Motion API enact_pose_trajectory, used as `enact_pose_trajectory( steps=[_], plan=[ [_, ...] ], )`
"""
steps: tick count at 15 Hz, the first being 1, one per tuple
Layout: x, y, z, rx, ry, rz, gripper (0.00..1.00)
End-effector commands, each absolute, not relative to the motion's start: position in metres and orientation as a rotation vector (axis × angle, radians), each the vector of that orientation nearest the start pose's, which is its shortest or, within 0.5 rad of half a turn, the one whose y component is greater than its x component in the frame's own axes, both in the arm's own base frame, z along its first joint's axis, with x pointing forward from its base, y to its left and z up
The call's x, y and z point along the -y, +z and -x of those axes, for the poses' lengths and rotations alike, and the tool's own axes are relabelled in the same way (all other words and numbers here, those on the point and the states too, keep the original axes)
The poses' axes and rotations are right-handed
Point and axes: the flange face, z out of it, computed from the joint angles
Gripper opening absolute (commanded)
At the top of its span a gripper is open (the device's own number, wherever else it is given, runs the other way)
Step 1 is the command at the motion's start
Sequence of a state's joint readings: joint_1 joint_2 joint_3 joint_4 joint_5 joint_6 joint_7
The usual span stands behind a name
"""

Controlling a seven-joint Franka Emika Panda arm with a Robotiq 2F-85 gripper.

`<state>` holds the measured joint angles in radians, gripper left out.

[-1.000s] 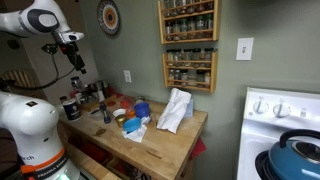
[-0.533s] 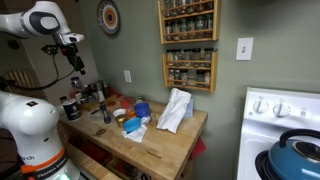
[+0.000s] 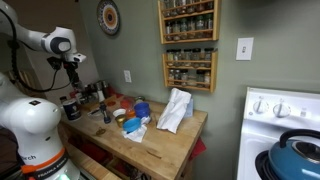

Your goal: Close the lid on the black and white container

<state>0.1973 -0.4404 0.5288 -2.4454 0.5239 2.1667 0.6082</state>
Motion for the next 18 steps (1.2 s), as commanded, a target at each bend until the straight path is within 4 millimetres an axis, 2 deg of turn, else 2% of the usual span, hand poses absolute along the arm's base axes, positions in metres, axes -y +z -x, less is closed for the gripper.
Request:
enact_pose_trajectory(
  steps=[1,4,6,11,14,18],
  plan=[
    [-0.321,0.440,-0.314,-0.250,0.067,2.855,1.00],
    [-0.332,0.427,-0.324,-0.243,0.119,2.846,1.00],
    [-0.340,0.423,-0.321,-0.302,0.132,2.825,1.00],
    [-0.363,0.397,-0.310,-0.393,0.158,2.733,1.00],
    [-0.371,0.383,-0.301,-0.337,0.127,2.703,1.00],
    [-0.380,0.364,-0.289,-0.351,0.182,2.684,1.00]
  ],
)
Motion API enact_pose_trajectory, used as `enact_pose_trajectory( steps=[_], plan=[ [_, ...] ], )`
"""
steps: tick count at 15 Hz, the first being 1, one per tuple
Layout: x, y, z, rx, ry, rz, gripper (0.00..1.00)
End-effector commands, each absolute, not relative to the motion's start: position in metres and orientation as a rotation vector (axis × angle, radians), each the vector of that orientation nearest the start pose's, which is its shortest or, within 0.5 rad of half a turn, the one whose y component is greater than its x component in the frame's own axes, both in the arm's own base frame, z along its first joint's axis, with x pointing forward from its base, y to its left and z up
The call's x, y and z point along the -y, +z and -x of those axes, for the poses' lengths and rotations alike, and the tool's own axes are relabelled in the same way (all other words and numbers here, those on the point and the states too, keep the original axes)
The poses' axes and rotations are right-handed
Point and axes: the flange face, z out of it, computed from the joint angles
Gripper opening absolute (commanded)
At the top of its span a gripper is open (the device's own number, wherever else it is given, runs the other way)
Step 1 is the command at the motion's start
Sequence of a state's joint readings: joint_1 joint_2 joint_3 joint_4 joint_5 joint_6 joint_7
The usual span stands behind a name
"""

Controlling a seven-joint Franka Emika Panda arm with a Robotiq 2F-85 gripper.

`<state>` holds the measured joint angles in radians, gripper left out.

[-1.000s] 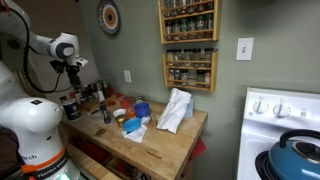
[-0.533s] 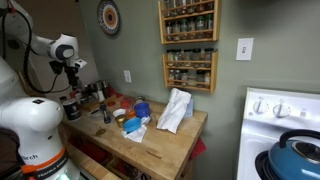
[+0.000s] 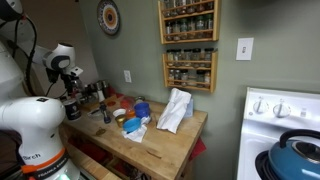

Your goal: Close the lid on the black and white container

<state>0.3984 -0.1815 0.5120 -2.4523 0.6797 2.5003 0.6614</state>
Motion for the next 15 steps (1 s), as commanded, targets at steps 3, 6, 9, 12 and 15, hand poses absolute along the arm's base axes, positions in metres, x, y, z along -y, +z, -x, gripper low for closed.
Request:
enact_pose_trajectory(
  steps=[3,6,9,12,15],
  plan=[
    [-0.382,0.355,-0.283,-0.364,0.227,2.686,1.00],
    [-0.386,0.350,-0.284,-0.399,0.238,2.661,1.00],
    [-0.387,0.344,-0.288,-0.405,0.216,2.661,1.00],
    [-0.387,0.338,-0.291,-0.414,0.205,2.665,1.00],
    [-0.388,0.336,-0.293,-0.426,0.206,2.658,1.00]
  ],
)
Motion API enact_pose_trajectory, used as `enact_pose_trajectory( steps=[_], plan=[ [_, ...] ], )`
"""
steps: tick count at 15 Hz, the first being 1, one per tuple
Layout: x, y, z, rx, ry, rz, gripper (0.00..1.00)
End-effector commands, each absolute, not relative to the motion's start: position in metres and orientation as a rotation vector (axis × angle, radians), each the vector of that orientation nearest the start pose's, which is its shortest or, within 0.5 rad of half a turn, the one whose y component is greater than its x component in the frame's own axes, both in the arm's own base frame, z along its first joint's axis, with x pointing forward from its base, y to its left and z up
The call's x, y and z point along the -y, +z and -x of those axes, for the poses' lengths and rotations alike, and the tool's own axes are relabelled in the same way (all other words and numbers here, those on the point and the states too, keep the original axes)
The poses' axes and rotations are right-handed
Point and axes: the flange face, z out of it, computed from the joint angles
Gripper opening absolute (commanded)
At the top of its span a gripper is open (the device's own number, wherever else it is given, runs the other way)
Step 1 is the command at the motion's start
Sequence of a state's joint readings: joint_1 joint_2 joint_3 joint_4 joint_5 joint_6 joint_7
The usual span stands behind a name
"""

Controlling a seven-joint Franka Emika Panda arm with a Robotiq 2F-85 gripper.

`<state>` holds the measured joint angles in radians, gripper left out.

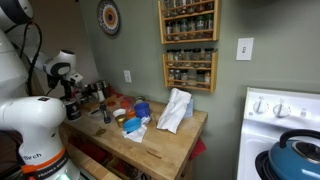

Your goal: Close the lid on the black and white container

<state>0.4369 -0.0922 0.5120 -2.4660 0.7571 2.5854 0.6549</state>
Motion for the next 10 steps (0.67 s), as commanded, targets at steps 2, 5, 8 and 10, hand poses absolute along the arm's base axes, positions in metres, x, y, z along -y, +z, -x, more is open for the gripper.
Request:
enact_pose_trajectory(
  steps=[2,5,8,10],
  plan=[
    [-0.3886,0.3352,-0.2938,-0.440,0.208,2.650,1.00],
    [-0.3904,0.3374,-0.2956,-0.439,0.200,2.644,1.00],
    [-0.3919,0.3392,-0.2961,-0.436,0.205,2.639,1.00],
    [-0.3920,0.3397,-0.2958,-0.445,0.213,2.638,1.00]
  ],
)
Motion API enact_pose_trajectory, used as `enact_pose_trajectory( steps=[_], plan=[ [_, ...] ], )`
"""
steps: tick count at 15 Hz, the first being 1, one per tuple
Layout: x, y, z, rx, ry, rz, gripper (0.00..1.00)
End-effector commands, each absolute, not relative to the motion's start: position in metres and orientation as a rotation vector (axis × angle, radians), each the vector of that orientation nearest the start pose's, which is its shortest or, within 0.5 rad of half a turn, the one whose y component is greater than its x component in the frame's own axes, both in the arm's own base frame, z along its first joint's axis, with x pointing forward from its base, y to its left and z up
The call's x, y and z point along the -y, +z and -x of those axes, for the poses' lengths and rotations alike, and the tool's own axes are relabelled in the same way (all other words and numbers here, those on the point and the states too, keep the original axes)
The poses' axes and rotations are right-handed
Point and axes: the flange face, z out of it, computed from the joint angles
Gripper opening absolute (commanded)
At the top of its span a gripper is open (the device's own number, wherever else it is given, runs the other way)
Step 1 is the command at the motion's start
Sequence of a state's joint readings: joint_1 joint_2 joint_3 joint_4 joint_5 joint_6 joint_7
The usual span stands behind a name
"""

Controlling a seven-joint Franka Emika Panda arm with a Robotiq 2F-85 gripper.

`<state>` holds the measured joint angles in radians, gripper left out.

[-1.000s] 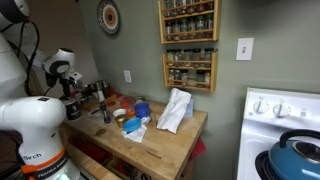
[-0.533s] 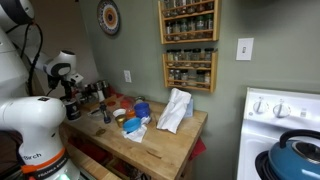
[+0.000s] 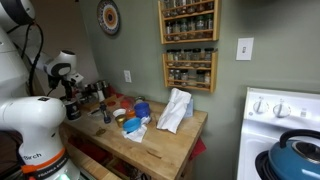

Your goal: Close the lid on the black and white container

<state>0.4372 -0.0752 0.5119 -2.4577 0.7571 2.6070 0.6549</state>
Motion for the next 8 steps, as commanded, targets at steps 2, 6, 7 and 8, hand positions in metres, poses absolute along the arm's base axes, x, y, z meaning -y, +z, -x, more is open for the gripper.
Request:
enact_pose_trajectory(
  steps=[2,6,7,8],
  plan=[
    [-0.3925,0.3399,-0.2958,-0.455,0.219,2.636,1.00],
    [-0.3942,0.3392,-0.2970,-0.458,0.224,2.633,1.00],
    [-0.3946,0.3390,-0.2972,-0.459,0.226,2.634,1.00],
    [-0.3951,0.3389,-0.2975,-0.459,0.228,2.634,1.00]
  ],
)
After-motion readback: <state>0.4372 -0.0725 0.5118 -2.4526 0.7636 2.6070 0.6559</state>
